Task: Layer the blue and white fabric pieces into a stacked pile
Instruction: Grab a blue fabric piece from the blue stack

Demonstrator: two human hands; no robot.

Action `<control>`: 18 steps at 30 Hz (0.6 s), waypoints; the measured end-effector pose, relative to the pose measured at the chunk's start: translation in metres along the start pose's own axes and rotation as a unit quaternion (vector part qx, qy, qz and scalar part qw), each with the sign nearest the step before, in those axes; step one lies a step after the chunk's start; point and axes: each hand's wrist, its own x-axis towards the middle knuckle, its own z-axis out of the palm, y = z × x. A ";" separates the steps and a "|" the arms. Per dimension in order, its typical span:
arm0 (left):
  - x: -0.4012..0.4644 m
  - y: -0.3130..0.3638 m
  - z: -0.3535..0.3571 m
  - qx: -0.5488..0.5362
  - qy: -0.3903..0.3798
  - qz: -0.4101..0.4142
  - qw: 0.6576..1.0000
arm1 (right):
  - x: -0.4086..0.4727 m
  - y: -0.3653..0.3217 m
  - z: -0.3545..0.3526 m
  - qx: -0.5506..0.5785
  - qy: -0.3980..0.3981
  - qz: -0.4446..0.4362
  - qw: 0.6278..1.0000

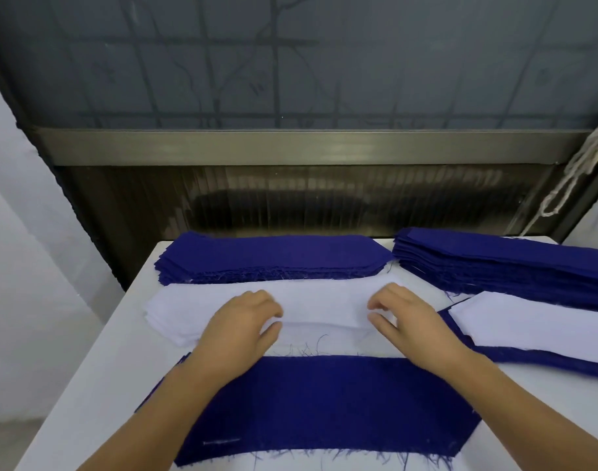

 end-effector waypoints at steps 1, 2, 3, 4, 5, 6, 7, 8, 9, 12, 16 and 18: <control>0.014 0.004 0.007 -0.017 0.000 -0.001 1.000 | 0.013 0.000 0.005 0.013 -0.005 0.004 1.000; 0.028 0.007 0.014 -0.034 -0.006 -0.007 0.999 | 0.025 0.002 0.009 0.023 -0.019 0.011 1.000; 0.039 0.010 0.020 -0.057 -0.019 -0.019 0.998 | 0.033 0.003 0.013 0.028 -0.040 0.017 0.999; 0.048 0.012 0.026 -0.082 -0.036 -0.035 0.995 | 0.039 0.005 0.017 0.030 -0.062 0.022 0.997; 0.056 0.012 0.031 -0.105 -0.056 -0.048 0.992 | 0.043 0.008 0.020 0.030 -0.077 0.023 0.996; 0.060 0.012 0.035 -0.122 -0.074 -0.057 0.988 | 0.045 0.010 0.022 0.033 -0.084 0.021 0.996; 0.063 0.011 0.038 -0.133 -0.087 -0.063 0.985 | 0.046 0.011 0.023 0.038 -0.084 0.019 0.996; 0.065 0.010 0.040 -0.144 -0.093 -0.068 0.983 | 0.048 0.013 0.024 0.045 -0.082 0.019 0.995; 0.066 0.008 0.042 -0.154 -0.095 -0.073 0.981 | 0.050 0.013 0.025 0.054 -0.083 0.022 0.995; 0.069 0.006 0.044 -0.151 -0.107 -0.077 0.980 | 0.056 0.014 0.025 0.082 -0.093 0.042 0.991; 0.074 0.009 0.046 -0.124 -0.112 -0.095 0.981 | 0.065 0.014 0.026 0.083 -0.111 0.074 0.988; 0.077 0.010 0.048 -0.102 -0.105 -0.100 0.984 | 0.068 0.014 0.027 0.076 -0.109 0.086 0.987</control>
